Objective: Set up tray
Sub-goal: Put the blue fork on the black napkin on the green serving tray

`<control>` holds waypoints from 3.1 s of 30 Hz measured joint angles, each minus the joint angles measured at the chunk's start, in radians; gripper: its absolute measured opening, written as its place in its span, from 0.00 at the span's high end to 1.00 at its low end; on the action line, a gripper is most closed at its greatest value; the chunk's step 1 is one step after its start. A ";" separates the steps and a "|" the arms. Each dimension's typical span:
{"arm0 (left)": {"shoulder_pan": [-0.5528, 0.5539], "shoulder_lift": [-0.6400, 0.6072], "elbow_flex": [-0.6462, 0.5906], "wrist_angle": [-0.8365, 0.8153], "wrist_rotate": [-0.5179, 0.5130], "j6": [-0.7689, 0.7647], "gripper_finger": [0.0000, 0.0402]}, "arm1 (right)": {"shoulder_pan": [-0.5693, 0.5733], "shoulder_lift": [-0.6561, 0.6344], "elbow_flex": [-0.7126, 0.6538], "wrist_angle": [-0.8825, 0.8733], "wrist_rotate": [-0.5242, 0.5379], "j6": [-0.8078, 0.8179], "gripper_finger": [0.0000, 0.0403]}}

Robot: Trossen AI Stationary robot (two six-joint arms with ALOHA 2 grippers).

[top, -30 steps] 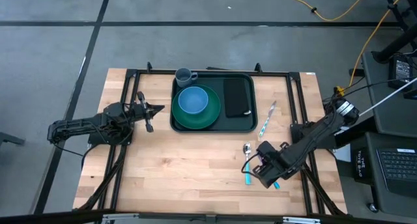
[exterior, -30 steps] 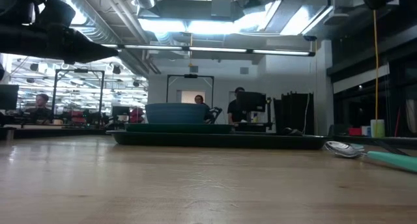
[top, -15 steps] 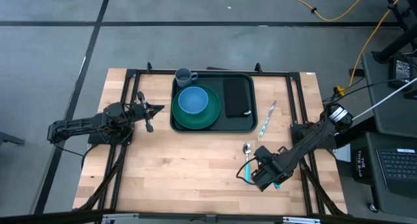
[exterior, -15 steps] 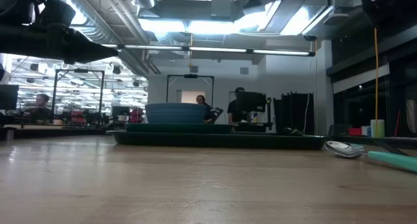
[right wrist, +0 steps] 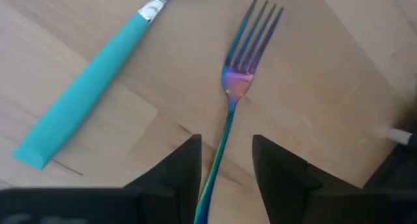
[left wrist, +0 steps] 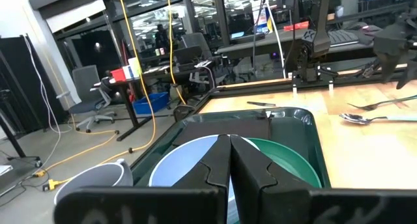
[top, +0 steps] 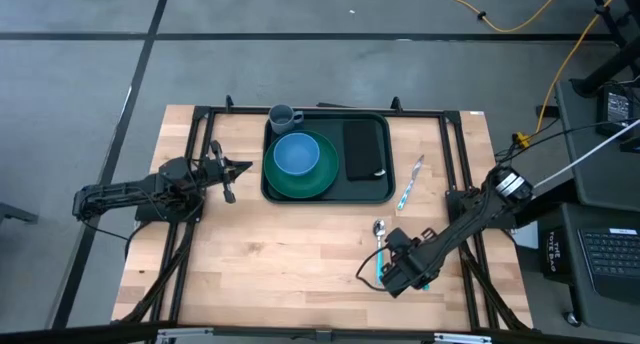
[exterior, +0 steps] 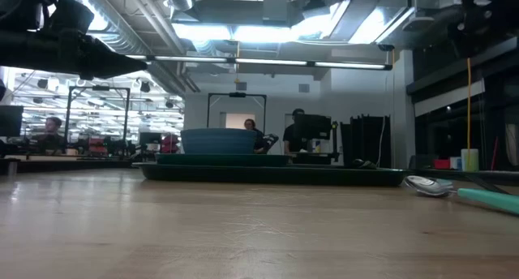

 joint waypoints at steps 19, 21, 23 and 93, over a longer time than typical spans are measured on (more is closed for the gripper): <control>0.000 0.000 0.000 0.000 0.000 0.000 0.99 | 0.042 0.029 -0.005 0.016 0.038 0.108 0.65; 0.000 0.000 0.000 0.000 0.000 0.000 0.99 | 0.048 0.035 -0.016 0.025 0.036 0.112 0.65; 0.000 0.000 0.000 0.000 0.000 0.000 0.99 | 0.052 0.036 -0.038 0.048 0.029 0.112 0.65; 0.000 0.000 0.000 0.000 0.000 -0.001 0.99 | -0.046 -0.060 -0.268 0.345 0.025 -0.010 0.79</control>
